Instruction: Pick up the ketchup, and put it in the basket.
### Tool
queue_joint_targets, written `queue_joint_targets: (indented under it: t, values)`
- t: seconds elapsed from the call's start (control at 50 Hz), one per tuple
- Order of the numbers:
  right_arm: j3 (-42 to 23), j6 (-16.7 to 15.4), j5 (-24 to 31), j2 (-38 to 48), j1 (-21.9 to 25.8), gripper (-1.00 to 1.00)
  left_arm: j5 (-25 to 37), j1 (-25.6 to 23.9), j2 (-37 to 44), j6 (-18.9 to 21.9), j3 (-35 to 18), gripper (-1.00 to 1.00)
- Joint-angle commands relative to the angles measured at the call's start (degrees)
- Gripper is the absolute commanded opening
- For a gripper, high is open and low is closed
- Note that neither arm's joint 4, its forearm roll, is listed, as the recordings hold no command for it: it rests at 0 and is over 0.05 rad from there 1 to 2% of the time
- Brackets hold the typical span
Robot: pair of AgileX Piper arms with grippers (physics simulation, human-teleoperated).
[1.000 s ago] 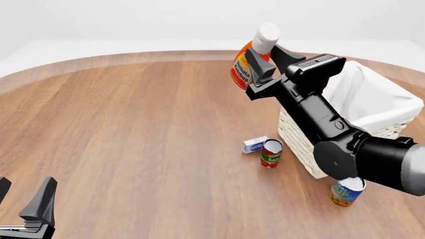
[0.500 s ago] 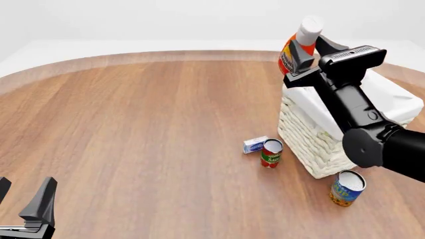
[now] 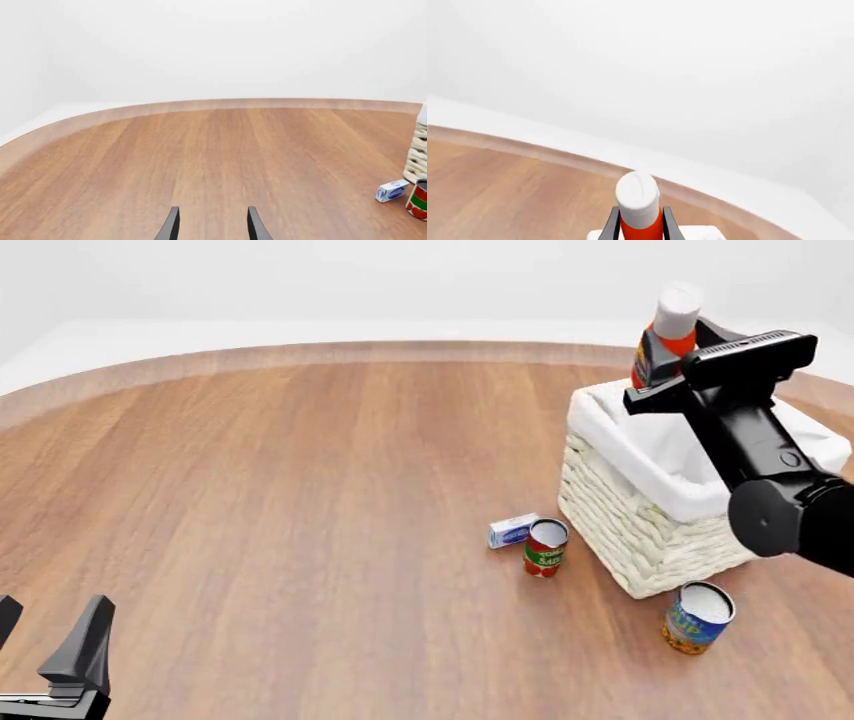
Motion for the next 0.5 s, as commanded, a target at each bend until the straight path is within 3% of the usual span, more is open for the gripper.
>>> queue_joint_targets:
  t: [0.02,0.32,0.5]
  values:
    - [1.7,0.9,2.0,-2.2,-4.3,-1.0,0.0,0.0,0.0,0.0,0.0,1.0]
    - [3.4,3.6,4.3,-3.6,-6.1,-1.0,0.0,0.0,0.0,0.0,0.0,1.0]
    - [2.4,7.7,5.2,-0.8,-6.1,-1.0,0.0,0.0,0.0,0.0,0.0,1.0]
